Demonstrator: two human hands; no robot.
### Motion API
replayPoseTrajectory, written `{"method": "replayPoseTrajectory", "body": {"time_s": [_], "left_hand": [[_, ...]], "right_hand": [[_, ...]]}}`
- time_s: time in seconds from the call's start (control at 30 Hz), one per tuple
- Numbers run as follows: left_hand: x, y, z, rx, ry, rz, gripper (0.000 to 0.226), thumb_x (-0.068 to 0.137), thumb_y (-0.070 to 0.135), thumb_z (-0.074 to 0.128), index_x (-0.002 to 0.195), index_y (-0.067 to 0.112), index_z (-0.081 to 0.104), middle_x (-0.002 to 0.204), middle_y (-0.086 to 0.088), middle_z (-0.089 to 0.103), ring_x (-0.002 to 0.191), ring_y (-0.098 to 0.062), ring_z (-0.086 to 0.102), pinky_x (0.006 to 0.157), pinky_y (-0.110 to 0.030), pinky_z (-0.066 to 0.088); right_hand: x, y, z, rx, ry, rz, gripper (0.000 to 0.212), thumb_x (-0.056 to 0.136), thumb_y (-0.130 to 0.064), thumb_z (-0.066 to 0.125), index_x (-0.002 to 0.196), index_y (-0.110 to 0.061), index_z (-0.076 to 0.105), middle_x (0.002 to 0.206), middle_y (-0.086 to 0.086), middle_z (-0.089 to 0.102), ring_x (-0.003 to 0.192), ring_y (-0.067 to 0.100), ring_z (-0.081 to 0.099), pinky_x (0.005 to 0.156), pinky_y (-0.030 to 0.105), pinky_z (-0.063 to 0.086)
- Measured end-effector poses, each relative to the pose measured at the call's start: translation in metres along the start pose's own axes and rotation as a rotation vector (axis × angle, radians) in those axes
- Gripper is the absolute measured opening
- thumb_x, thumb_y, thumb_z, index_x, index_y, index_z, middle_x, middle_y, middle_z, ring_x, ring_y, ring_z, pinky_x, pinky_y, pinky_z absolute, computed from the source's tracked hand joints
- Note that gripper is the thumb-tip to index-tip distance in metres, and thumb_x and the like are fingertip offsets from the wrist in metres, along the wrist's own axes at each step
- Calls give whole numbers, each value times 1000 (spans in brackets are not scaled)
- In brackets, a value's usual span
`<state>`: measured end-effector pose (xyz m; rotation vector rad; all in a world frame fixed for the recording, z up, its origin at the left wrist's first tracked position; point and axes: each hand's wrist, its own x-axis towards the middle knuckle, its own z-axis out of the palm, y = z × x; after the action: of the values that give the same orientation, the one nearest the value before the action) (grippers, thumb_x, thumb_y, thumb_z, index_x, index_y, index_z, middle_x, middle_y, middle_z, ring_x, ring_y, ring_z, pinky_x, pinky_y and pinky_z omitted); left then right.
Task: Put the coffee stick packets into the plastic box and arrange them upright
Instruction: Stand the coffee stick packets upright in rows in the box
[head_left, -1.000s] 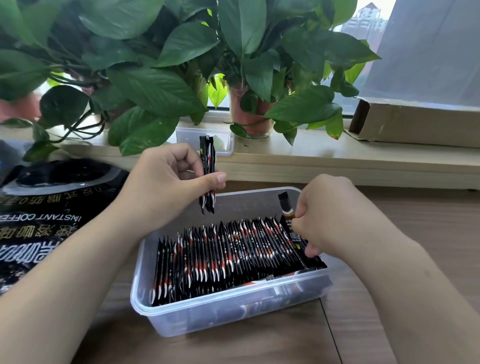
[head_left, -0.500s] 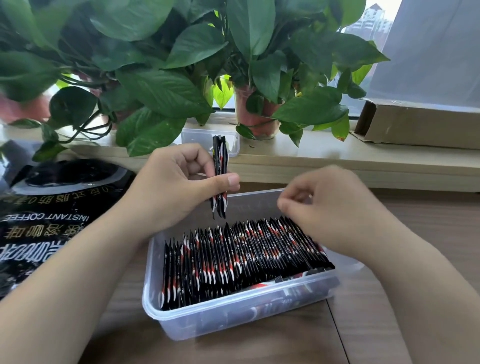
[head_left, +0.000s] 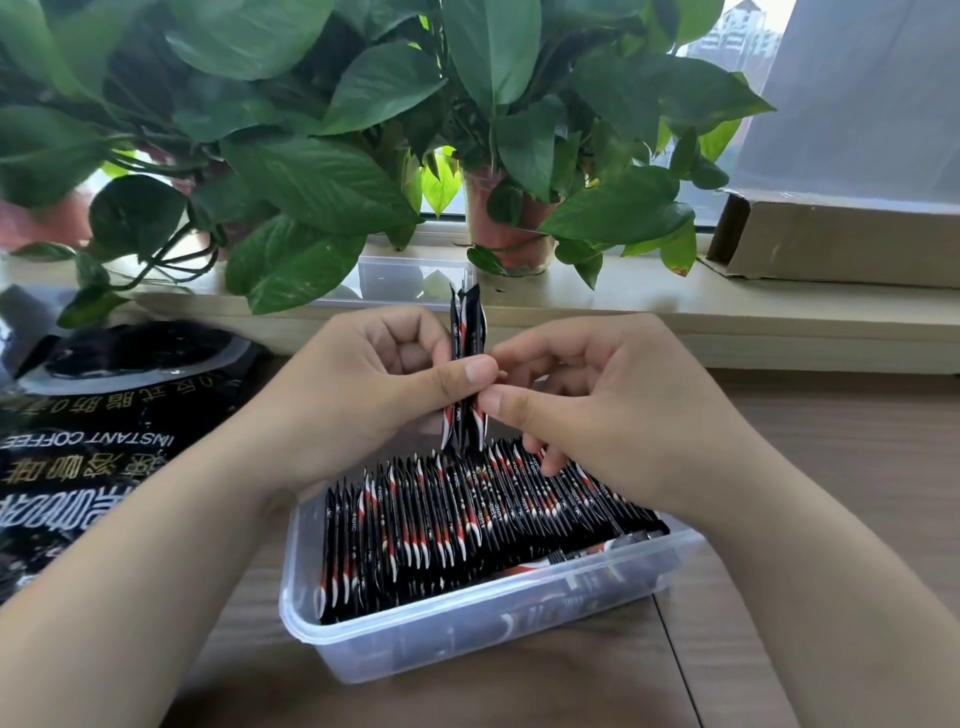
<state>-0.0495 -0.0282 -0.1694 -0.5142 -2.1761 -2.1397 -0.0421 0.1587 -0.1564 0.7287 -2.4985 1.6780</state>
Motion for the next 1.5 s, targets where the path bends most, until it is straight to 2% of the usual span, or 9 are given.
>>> {"method": "replayPoseTrajectory", "body": {"time_s": [0.27, 0.47, 0.53, 0.6, 0.7, 0.83, 1.03, 1.27, 1.5], "left_hand": [[-2, 1, 2, 56, 1, -40, 27, 76, 15, 73, 66, 10, 49, 42, 7, 45, 33, -4, 36, 36, -13, 31], [-4, 1, 5, 43, -42, -45, 25, 78, 11, 71, 71, 6, 48, 42, 4, 54, 31, -3, 38, 35, -11, 31], [-4, 2, 3, 64, -15, -19, 24, 75, 14, 75, 70, 8, 53, 51, -2, 64, 41, -13, 57, 42, -15, 41], [-2, 1, 0, 79, 54, 18, 25, 71, 17, 77, 71, 7, 54, 73, -19, 74, 71, -26, 75, 54, -24, 57], [2, 1, -3, 70, 175, 52, 30, 67, 22, 77, 72, 7, 52, 92, -36, 70, 86, -31, 77, 83, -44, 59], [4, 0, -5, 88, 240, 63, 30, 66, 22, 79, 69, 8, 53, 91, -38, 69, 84, -31, 77, 81, -42, 59], [3, 0, -1, 142, 225, 28, 30, 69, 19, 78, 73, 4, 52, 91, -39, 69, 85, -31, 77, 94, -67, 49], [1, 1, 0, 172, 219, -8, 32, 68, 20, 78, 75, 2, 52, 91, -34, 72, 85, -29, 77, 97, -65, 49], [2, 0, 0, 198, 205, -8, 32, 68, 20, 79, 73, 4, 52, 89, -32, 73, 84, -29, 77, 96, -65, 49]], "right_hand": [[0, 2, 0, 37, 17, 123, 9, 83, -7, 77, 85, -16, 78, 72, 8, 73, 54, 17, 66, 51, 26, 55], [4, 7, 13, 41, 195, 139, 13, 86, -15, 74, 73, -12, 72, 58, 9, 69, 45, 15, 64, 45, 30, 57], [5, 7, 9, 25, 244, 127, 14, 87, -14, 73, 73, -12, 73, 56, 7, 69, 43, 12, 63, 45, 25, 54], [6, 7, -7, -46, 340, 105, 15, 85, -12, 76, 71, -15, 73, 57, 4, 71, 44, 12, 64, 47, 27, 56], [4, 11, -38, -245, 477, 49, 12, 78, -12, 81, 73, -19, 73, 60, 0, 73, 53, 16, 68, 63, 36, 61], [-3, 15, -55, -677, 331, 77, 14, 74, -18, 81, 82, -25, 72, 62, -9, 71, 61, 0, 63, 63, 16, 45], [-5, 22, -41, -922, 115, 140, 30, 79, -31, 77, 106, -32, 65, 76, -13, 69, 92, 10, 63, 80, 31, 51], [-5, 28, -33, -1106, 42, 142, 6, 84, -31, 69, 82, -27, 68, 77, -11, 67, 89, 12, 60, 68, 26, 45], [-5, 23, -31, -1191, -67, 130, 11, 87, -33, 65, 91, -29, 74, 88, -10, 71, 93, 16, 63, 75, 27, 52]]}}
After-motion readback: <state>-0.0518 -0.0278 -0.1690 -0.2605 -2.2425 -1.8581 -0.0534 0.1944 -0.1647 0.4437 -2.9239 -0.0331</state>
